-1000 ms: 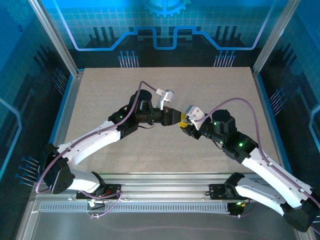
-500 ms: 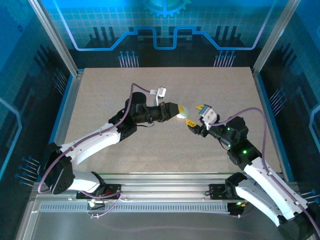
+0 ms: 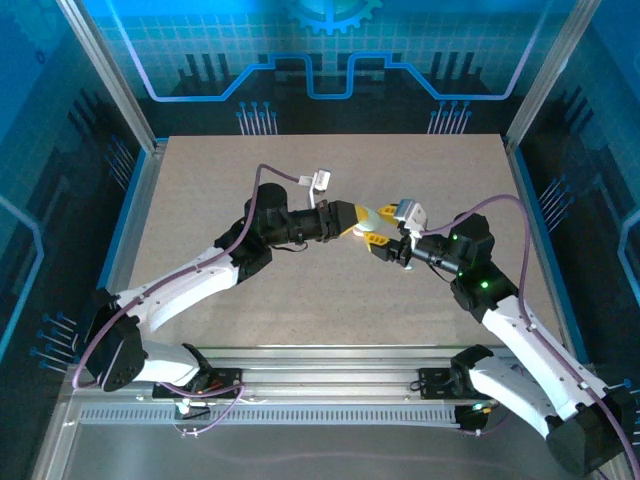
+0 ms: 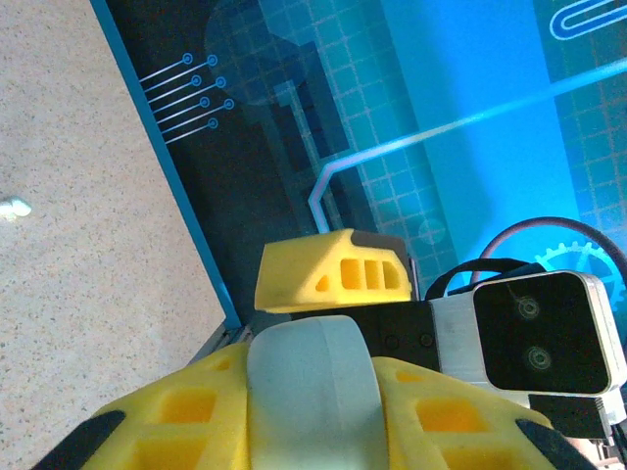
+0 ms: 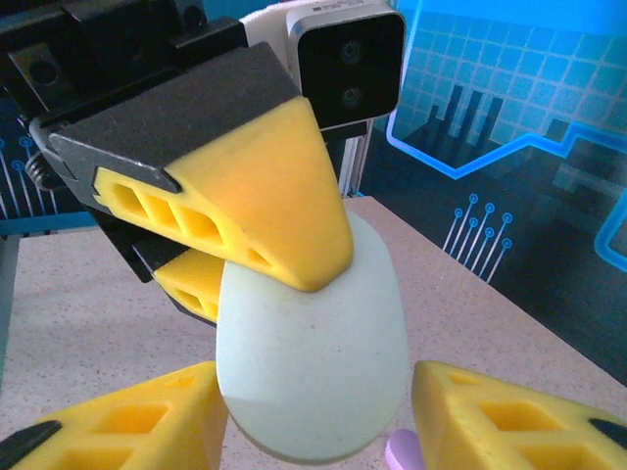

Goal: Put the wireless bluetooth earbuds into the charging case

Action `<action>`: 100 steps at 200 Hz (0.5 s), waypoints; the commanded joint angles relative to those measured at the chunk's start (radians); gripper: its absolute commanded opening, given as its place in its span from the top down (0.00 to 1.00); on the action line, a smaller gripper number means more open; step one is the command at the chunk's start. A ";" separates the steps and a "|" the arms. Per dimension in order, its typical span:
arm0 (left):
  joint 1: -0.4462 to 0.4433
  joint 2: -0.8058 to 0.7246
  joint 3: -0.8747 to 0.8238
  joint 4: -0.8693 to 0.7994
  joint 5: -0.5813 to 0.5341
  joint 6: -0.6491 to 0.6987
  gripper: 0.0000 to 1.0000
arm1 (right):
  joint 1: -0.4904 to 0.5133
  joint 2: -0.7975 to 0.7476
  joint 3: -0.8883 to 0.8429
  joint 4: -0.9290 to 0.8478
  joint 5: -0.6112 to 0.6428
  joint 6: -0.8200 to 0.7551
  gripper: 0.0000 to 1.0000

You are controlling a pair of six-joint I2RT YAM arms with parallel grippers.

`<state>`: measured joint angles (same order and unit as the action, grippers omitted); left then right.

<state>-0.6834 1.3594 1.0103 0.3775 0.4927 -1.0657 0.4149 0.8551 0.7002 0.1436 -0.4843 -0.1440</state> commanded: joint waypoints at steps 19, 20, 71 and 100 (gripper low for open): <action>0.006 -0.022 -0.010 0.034 0.024 -0.004 0.86 | -0.023 0.001 0.039 0.041 -0.065 0.029 0.48; 0.007 -0.022 -0.010 0.034 0.024 -0.004 0.86 | -0.023 0.001 0.039 0.042 -0.066 0.028 0.48; 0.008 -0.025 -0.004 0.032 0.025 0.009 0.85 | -0.040 -0.001 0.039 0.004 -0.087 0.020 0.65; 0.008 -0.028 0.002 0.029 0.040 0.067 0.64 | -0.048 0.008 0.061 -0.036 -0.127 0.033 0.68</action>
<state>-0.6815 1.3594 1.0103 0.3801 0.4984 -1.0637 0.3836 0.8581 0.7143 0.1337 -0.5545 -0.1226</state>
